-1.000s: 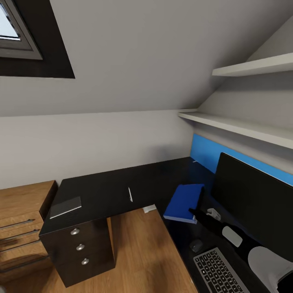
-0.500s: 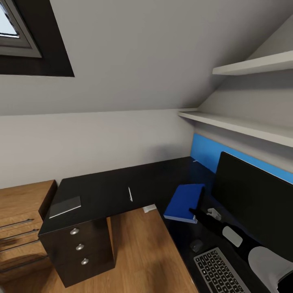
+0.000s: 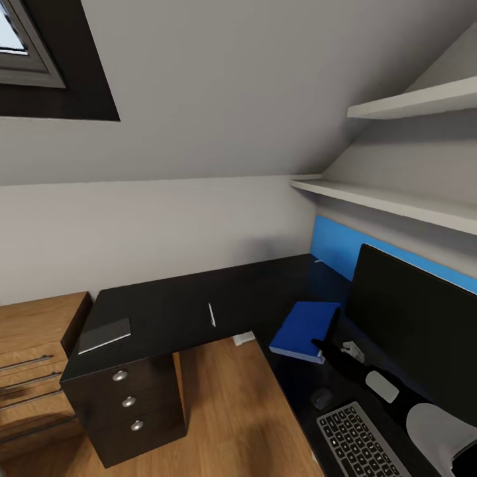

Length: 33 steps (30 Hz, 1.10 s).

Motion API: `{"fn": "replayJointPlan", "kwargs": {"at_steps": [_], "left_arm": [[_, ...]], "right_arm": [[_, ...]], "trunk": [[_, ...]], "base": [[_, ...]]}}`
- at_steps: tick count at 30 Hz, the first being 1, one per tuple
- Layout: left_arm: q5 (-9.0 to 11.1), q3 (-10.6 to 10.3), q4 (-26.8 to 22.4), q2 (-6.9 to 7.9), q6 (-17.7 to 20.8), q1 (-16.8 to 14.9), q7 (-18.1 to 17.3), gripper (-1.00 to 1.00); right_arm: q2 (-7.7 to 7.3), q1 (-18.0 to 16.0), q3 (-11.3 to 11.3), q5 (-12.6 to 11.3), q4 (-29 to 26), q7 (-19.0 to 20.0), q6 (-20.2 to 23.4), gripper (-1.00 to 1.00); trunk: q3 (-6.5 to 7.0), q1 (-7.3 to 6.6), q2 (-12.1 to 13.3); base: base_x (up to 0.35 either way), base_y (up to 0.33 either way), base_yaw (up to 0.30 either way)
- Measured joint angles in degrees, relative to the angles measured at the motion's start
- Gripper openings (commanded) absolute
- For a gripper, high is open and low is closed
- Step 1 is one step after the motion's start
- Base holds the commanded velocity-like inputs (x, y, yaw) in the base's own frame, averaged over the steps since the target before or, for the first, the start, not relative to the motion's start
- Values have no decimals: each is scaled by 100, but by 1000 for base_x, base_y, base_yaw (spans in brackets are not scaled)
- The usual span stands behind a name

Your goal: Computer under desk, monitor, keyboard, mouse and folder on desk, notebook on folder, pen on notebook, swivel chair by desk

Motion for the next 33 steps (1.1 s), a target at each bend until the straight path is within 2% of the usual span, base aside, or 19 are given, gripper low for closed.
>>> {"fn": "replayJointPlan", "kwargs": {"at_steps": [2,33], "left_arm": [[0,4,0,0,0,1,0,100],[2,7,0,0,-1,2,0,100]], "right_arm": [[0,0,0,-16,3,1,0,-100],[9,0,5,-44,4,3,35,-100]], "trunk": [[-36,44,-80],[-37,45,-82]], "base": [[0,0,0],[0,0,0]]}}
